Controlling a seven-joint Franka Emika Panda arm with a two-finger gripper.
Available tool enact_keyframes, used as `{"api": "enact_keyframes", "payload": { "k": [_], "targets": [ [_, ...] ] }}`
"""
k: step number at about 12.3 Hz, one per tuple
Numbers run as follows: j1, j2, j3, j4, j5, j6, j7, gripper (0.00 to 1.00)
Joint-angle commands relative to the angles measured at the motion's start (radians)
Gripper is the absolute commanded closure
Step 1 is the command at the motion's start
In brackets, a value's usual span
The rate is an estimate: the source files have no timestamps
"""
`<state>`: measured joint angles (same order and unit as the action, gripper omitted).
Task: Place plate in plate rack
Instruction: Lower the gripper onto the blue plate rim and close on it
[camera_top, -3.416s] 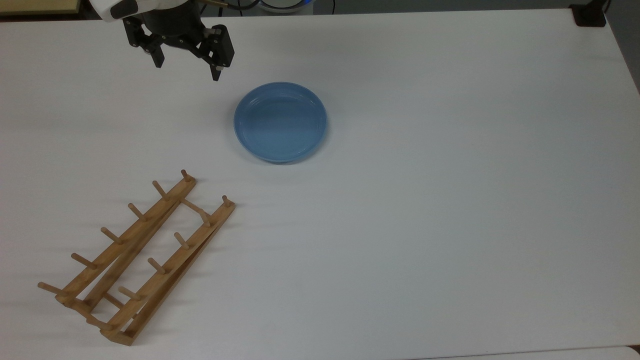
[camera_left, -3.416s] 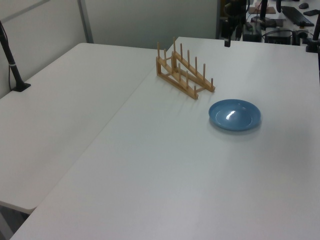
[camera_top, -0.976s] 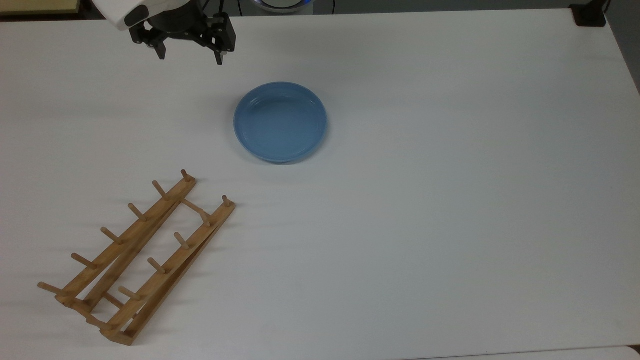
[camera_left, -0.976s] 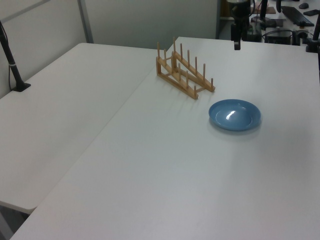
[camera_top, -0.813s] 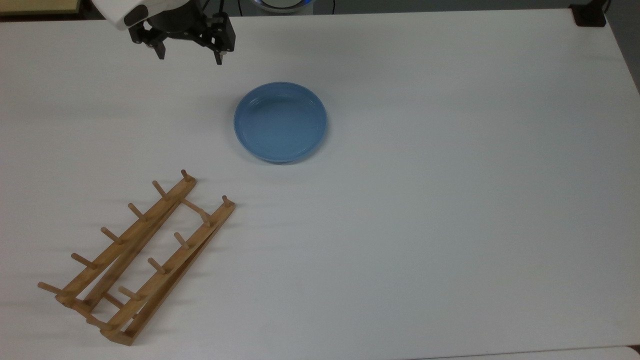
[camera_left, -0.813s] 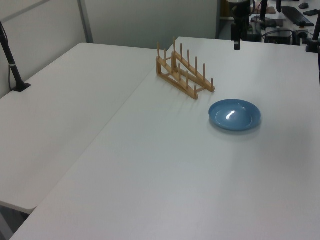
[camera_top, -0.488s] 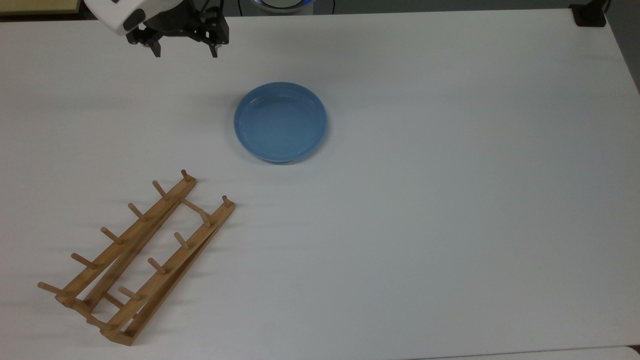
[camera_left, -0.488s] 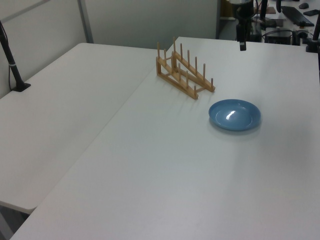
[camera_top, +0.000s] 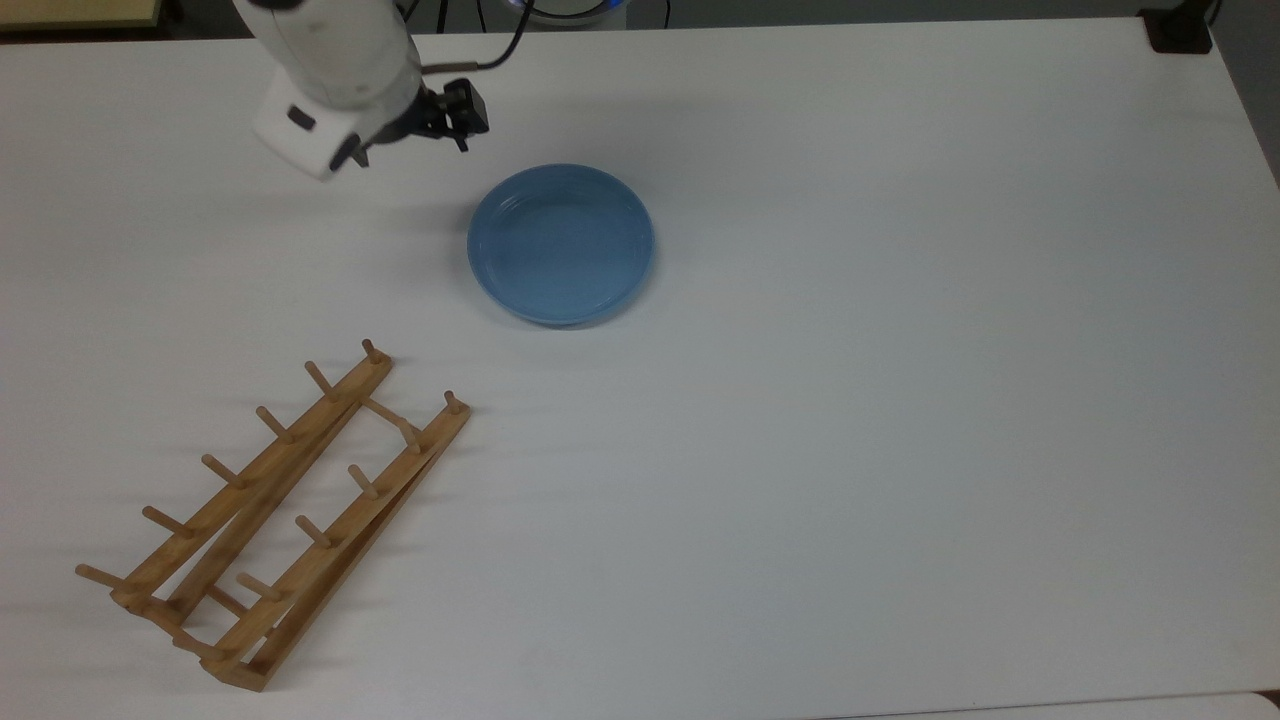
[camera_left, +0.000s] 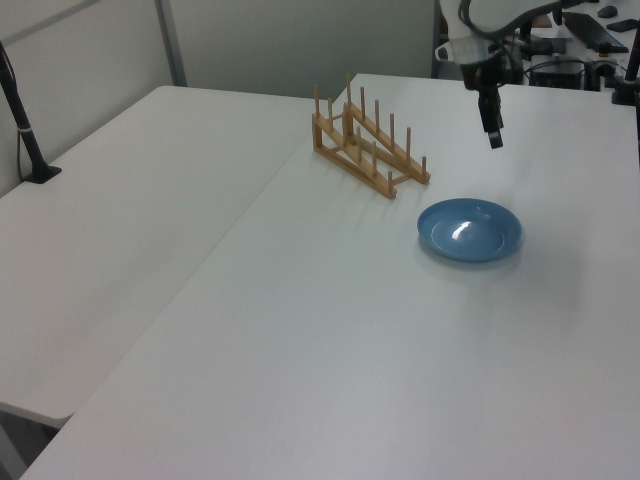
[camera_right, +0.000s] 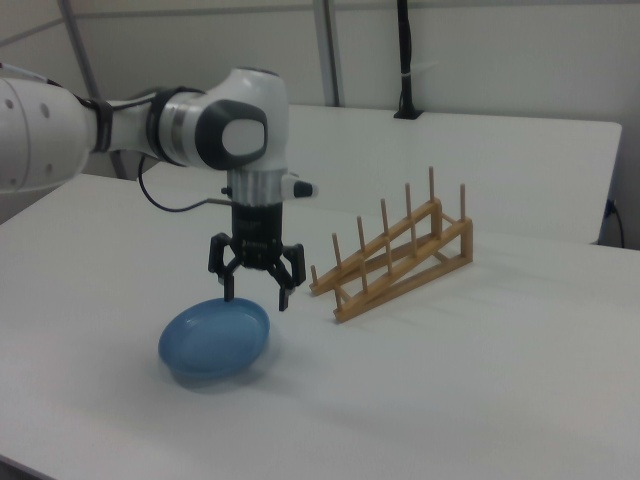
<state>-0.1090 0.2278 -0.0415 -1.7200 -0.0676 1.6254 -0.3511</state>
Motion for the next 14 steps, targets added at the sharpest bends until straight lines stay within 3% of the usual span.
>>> {"api": "enact_keyframes", "payload": {
  "k": [1,4,7,10,14],
  "targets": [
    [0.009,0.080,0.005,-0.023,-0.004,0.123,-0.034,0.05],
    [0.023,0.135,0.005,-0.015,0.011,0.175,-0.025,0.15],
    [0.058,0.176,0.005,-0.013,0.014,0.238,0.006,0.34],
    [0.097,0.197,0.005,-0.015,0.014,0.275,0.055,0.39],
    [0.107,0.208,0.005,-0.013,0.012,0.287,0.057,0.67]
  ]
}}
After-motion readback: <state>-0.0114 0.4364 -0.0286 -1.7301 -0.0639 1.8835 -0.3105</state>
